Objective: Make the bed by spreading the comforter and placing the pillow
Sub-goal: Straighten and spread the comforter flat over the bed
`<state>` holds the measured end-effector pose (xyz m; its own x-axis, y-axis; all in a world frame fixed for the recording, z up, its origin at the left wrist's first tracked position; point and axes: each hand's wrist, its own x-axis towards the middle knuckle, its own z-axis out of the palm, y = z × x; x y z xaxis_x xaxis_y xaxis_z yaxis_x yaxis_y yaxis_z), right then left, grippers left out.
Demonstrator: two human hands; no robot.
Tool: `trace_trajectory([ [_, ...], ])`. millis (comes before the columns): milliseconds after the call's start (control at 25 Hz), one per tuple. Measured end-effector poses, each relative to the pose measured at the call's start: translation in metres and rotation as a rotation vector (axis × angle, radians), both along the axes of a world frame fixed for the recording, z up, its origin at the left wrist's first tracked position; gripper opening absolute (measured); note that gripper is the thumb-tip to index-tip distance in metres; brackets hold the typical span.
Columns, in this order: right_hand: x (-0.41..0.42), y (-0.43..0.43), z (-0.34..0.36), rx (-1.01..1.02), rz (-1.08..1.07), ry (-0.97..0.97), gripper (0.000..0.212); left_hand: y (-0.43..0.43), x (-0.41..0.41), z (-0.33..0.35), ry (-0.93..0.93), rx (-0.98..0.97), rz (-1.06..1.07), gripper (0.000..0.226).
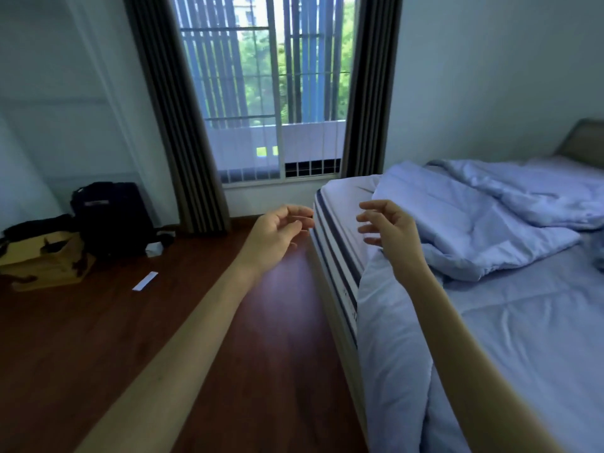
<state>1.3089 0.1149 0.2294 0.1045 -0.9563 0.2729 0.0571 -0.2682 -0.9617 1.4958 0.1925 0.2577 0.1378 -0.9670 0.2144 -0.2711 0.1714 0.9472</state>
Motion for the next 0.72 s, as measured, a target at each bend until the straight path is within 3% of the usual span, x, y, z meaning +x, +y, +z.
trace_trajectory([
  [280,0.025,-0.089,-0.005,-0.026,-0.349,0.074,0.022,-0.173,0.059,-0.002,0.063,0.038,-0.194,0.024],
  [400,-0.007,-0.113,-0.021,0.000,-0.590,0.129,0.026,-0.228,0.025,-0.014,0.133,0.072,-0.316,0.023],
  [720,-0.120,-0.209,-0.076,0.155,-1.243,0.017,0.036,-0.385,-0.100,-0.068,-0.115,0.121,-0.834,0.025],
])
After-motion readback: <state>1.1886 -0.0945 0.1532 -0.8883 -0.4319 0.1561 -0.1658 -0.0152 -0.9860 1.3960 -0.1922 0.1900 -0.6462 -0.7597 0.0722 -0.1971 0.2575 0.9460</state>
